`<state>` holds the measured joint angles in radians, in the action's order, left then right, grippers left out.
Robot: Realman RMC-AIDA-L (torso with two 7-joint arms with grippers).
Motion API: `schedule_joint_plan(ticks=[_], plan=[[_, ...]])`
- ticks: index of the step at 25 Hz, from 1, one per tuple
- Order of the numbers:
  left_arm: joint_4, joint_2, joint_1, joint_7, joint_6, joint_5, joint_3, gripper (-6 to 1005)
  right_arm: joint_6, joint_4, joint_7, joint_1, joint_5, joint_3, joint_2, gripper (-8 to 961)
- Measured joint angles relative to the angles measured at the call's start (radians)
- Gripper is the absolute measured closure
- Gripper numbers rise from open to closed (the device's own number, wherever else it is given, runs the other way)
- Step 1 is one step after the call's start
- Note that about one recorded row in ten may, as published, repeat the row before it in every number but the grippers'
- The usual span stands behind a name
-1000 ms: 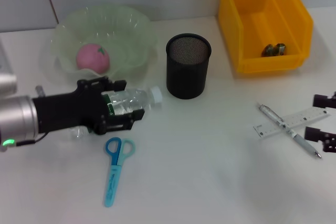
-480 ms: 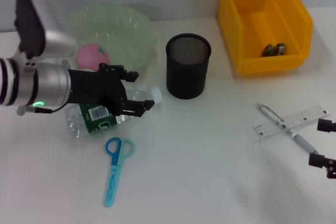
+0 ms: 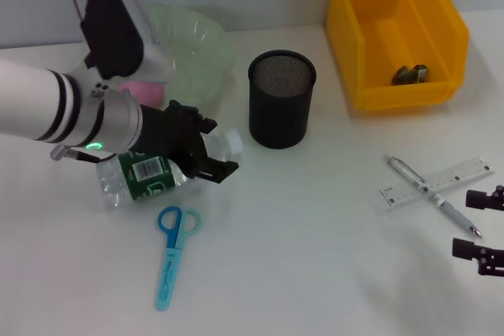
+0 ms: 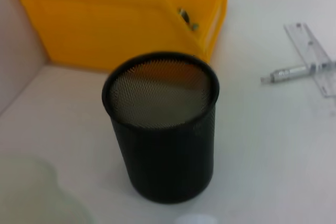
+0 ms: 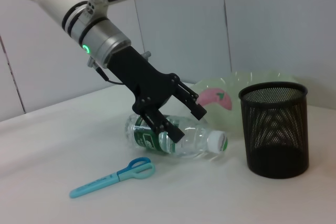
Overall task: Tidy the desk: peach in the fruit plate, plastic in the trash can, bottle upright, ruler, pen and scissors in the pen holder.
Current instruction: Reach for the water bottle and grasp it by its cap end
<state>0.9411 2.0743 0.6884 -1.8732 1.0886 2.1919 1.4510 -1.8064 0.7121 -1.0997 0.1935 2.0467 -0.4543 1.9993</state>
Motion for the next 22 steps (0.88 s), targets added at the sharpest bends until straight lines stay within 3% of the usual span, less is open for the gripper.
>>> schedule_joint_plan(ticks=[13,22], plan=[[0.005,0.001,0.022,-0.116,-0.019,0.123,0.018,243,0.0,-0.013,0.001,0.019,0.018,0.0,0.001,122],[0.028,0.003,0.021,-0.119,-0.025,0.139,0.048,245,0.001,-0.02,0.001,0.03,0.037,0.004,0.001,123]])
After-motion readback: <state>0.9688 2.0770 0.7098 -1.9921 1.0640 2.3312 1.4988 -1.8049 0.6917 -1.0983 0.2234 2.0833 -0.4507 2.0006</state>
